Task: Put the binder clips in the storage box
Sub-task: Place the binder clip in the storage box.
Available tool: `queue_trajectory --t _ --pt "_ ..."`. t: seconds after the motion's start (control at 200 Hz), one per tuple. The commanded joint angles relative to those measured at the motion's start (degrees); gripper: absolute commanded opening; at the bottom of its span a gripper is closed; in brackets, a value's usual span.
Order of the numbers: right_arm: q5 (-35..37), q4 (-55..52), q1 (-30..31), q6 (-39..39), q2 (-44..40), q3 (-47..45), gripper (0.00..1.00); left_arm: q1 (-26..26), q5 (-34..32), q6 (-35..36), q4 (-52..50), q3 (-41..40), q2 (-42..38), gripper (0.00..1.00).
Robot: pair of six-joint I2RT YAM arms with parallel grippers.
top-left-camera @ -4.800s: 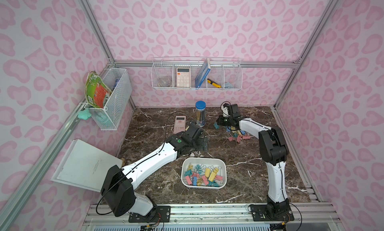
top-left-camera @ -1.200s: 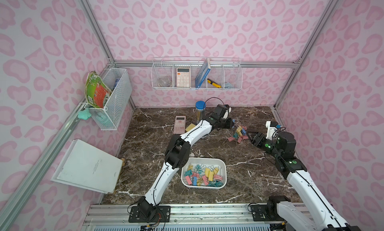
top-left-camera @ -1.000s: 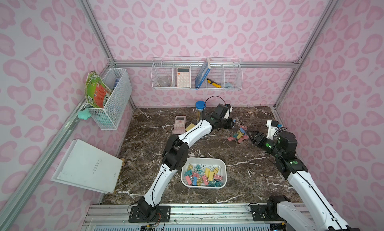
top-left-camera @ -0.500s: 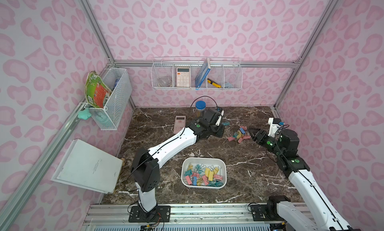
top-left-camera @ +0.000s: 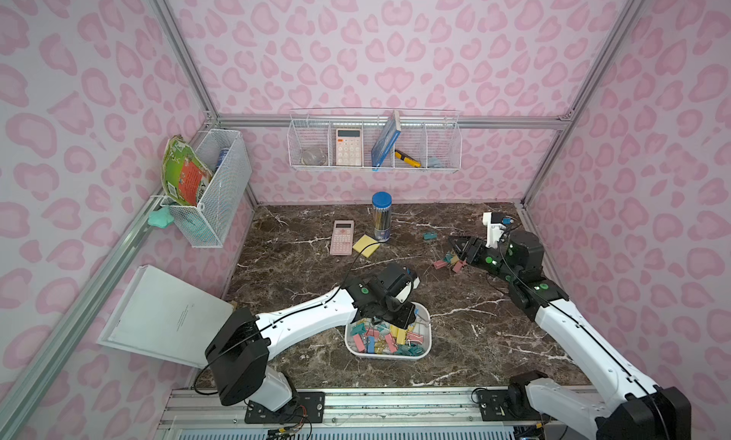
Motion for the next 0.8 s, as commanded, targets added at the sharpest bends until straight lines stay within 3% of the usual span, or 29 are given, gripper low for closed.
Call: queue_trajectory --t 0.0,0.225,0.305,0.375,0.67,0.795 --pt "1.2 2.9 1.9 -0.4 2.5 1.7 0.54 -0.6 0.4 -1.8 0.7 -1.9 -0.9 0.14" --pt "-1.2 3.1 6.7 -3.1 11.0 10.2 0.54 -1.1 -1.5 -2.9 0.6 -5.7 -1.5 0.21" --pt "-2.8 1.5 8.0 -4.6 14.7 14.5 0.53 -1.1 -1.8 -3.0 0.8 -6.0 -1.7 0.31" --pt "-3.5 -0.1 9.5 -6.8 17.6 17.9 0.53 -1.1 -2.1 -3.2 1.0 -6.3 -2.0 0.45" --pt "-11.0 -6.6 16.9 -14.7 31.4 36.7 0.52 -1.1 -7.5 -2.4 1.9 -7.8 -5.3 0.81" --pt "-16.3 -12.6 21.0 -17.3 40.2 50.0 0.52 -3.1 -11.1 0.8 1.4 -6.0 -2.1 0.86"
